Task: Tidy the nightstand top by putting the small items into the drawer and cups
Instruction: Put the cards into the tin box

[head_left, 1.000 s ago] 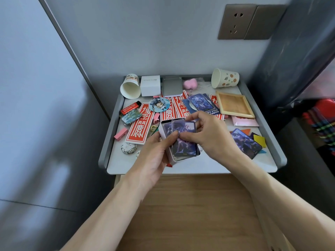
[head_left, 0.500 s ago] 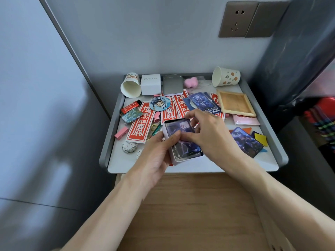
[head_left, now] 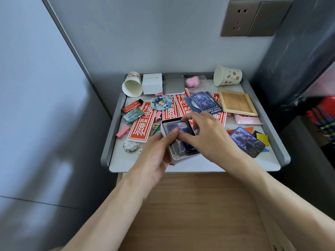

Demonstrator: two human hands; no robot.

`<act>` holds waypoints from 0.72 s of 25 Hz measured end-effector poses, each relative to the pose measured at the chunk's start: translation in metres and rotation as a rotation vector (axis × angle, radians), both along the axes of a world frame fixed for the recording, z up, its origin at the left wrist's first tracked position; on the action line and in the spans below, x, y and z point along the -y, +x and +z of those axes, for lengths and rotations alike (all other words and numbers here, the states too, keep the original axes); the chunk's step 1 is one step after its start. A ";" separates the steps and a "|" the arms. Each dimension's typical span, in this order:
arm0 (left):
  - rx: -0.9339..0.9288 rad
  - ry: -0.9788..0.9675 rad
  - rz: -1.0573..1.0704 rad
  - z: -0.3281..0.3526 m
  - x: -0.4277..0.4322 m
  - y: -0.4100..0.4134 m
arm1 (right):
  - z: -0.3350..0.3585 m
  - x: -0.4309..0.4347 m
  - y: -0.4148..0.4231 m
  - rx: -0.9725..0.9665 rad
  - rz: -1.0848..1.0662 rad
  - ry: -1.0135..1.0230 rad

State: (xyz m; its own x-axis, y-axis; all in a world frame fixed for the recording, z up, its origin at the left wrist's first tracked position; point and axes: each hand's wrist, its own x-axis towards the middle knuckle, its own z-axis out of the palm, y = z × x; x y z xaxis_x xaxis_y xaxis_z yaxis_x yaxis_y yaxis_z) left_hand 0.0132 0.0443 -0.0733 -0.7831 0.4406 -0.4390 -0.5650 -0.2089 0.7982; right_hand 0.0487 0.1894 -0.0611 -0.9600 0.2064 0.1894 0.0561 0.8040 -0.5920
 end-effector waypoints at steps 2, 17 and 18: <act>0.006 0.003 -0.006 0.002 0.001 -0.001 | -0.002 -0.001 -0.001 -0.008 -0.011 -0.008; 0.035 0.054 0.131 0.001 0.006 -0.011 | -0.012 -0.076 -0.113 0.365 -0.323 0.374; 0.035 0.056 0.135 0.000 0.006 -0.012 | -0.012 -0.075 -0.115 0.365 -0.321 0.373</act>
